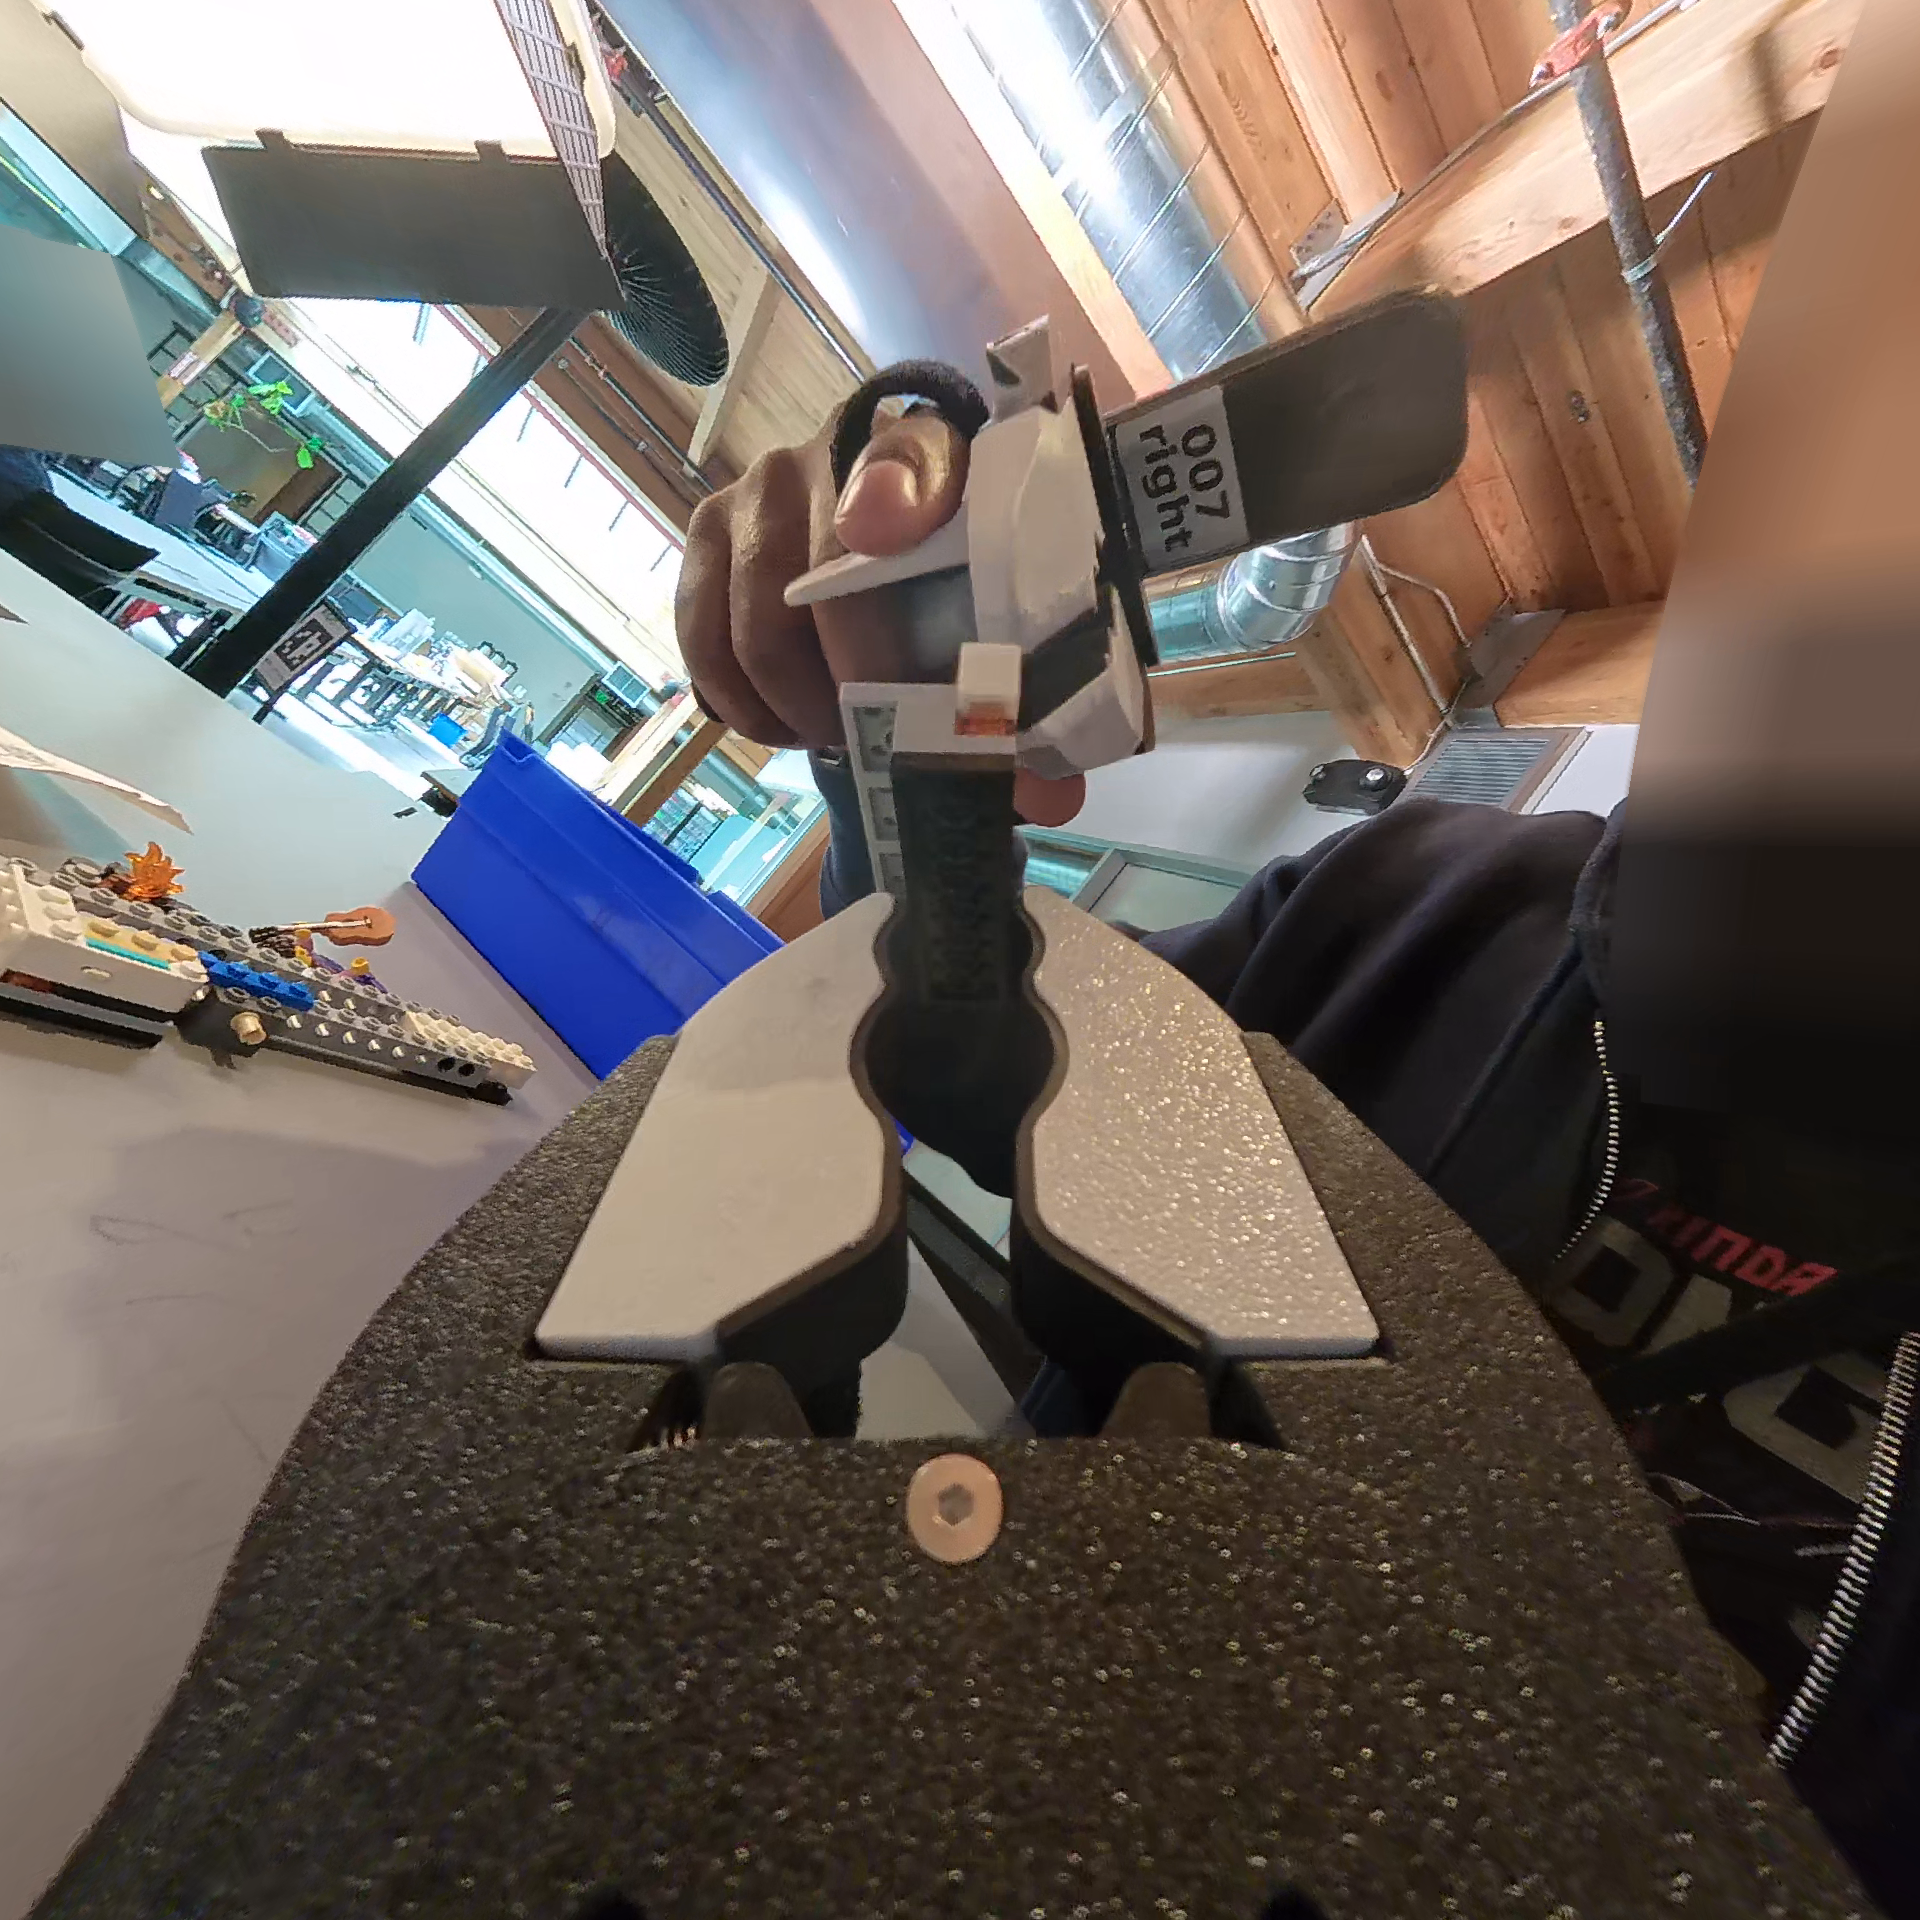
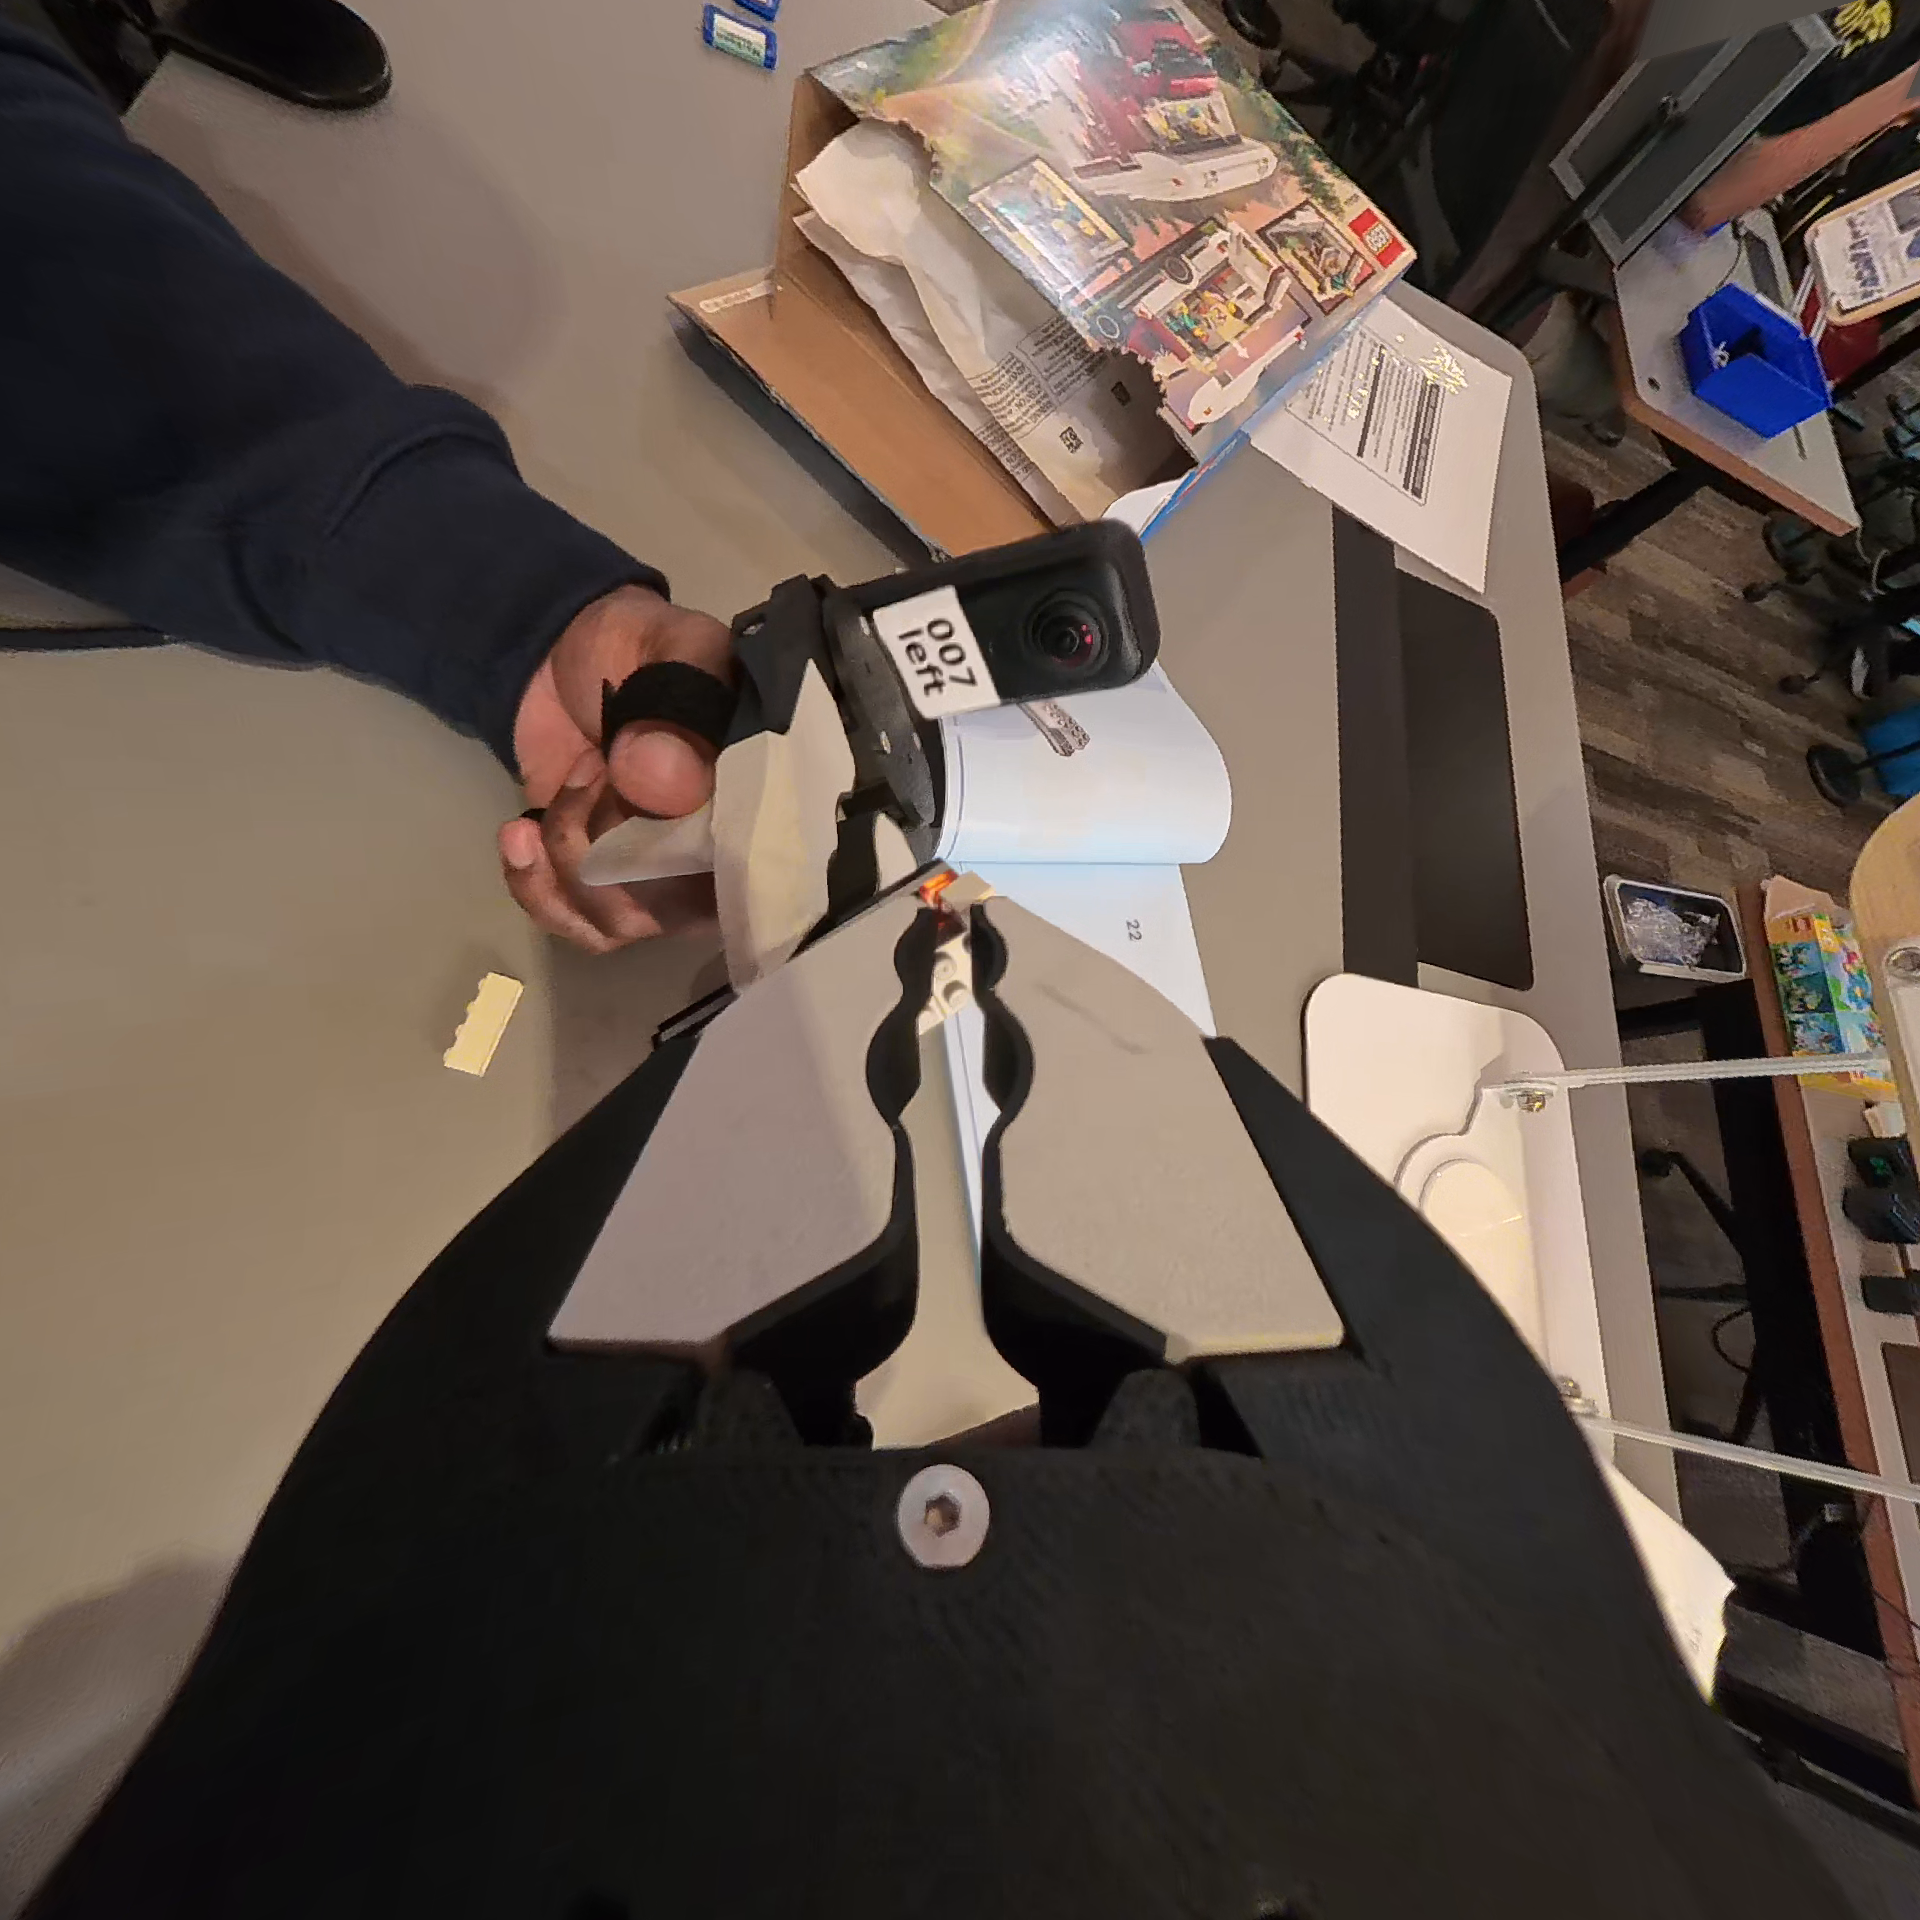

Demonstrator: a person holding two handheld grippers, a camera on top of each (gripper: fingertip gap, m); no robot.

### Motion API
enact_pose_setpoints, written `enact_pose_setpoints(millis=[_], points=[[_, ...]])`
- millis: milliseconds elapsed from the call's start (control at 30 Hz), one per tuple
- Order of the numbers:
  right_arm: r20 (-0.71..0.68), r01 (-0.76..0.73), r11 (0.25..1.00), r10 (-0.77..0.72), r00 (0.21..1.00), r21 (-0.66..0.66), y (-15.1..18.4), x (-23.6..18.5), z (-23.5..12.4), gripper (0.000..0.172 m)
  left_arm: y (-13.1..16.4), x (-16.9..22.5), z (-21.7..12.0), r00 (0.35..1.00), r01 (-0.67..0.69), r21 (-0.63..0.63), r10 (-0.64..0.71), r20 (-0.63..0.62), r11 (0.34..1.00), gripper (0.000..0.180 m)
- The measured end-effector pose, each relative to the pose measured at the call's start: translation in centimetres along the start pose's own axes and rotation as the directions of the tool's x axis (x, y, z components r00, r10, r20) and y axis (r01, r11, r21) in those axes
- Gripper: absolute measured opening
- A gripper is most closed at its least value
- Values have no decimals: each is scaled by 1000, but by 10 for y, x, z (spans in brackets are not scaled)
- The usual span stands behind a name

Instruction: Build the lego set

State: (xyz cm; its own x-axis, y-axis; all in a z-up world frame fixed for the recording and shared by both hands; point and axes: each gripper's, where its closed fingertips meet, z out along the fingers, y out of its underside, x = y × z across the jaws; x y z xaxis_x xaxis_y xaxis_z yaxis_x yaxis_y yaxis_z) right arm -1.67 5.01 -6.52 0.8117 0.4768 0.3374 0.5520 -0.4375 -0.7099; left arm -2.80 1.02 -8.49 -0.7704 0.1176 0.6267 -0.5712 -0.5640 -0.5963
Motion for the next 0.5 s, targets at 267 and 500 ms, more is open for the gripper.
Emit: enact_pose_setpoints(millis=[267, 500], points=[[27, 11, 1000, -10, 1000, -15, 4, -8, 0, 6, 5, -3, 2, 999, -24, -46, 26, 37, 999, 17], [-59, -74, 997, 74, 995, 9, 9, 0, -9, 6, 3, -2, -4, 996, -55, -54, 58, 67, 997, 17]])
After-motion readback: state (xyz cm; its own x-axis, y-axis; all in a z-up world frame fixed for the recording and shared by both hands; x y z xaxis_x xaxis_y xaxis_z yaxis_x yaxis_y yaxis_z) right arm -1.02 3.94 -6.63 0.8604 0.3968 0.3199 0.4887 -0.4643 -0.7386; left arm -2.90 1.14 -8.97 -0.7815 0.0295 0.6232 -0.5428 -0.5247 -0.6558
